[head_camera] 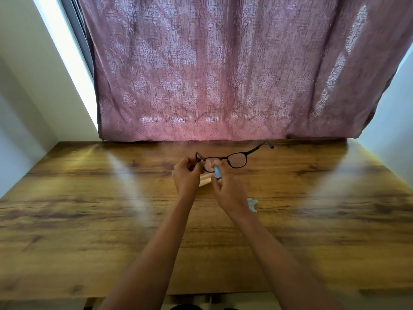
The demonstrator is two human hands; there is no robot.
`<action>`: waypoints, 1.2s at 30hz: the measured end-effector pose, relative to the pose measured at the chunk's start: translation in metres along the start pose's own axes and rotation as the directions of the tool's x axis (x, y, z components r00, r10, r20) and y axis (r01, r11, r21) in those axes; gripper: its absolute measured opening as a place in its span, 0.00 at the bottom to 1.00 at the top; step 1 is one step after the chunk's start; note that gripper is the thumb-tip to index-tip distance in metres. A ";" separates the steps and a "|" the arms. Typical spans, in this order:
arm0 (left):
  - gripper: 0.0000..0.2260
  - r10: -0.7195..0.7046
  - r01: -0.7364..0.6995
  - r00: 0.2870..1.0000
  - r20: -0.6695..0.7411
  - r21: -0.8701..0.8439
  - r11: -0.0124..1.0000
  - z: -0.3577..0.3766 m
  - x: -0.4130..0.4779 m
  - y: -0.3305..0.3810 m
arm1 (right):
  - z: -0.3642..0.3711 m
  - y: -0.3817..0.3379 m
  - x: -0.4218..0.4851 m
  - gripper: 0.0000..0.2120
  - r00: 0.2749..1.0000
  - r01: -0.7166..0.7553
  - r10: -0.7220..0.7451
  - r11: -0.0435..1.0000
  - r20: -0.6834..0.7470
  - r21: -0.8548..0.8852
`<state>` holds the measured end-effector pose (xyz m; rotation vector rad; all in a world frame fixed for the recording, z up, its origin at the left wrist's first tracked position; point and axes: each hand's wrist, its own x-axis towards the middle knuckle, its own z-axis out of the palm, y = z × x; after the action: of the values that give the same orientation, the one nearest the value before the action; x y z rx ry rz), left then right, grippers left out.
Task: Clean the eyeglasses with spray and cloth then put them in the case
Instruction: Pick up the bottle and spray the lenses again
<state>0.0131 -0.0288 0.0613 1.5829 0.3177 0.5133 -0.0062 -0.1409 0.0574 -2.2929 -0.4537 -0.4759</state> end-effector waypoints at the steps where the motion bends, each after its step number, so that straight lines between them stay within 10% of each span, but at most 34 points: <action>1: 0.02 0.001 -0.001 1.000 -0.006 0.005 1.000 -0.001 0.000 0.000 | 0.000 0.000 0.000 0.17 1.000 -0.001 0.001 1.000 -0.010 0.006; 21: 0.07 -0.048 0.048 0.999 -0.023 0.007 0.999 -0.005 0.002 0.003 | -0.024 0.026 0.012 0.17 0.997 -0.047 0.042 0.996 -0.070 -0.073; 36: 0.05 -0.075 0.075 0.997 -0.002 0.002 0.997 -0.006 0.004 0.004 | -0.021 0.032 0.014 0.16 0.989 -0.145 0.151 0.955 -0.003 0.258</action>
<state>0.0128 -0.0217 0.0662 1.5663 0.3781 0.4569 0.0161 -0.1751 0.0582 -2.0501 -0.3095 -0.3455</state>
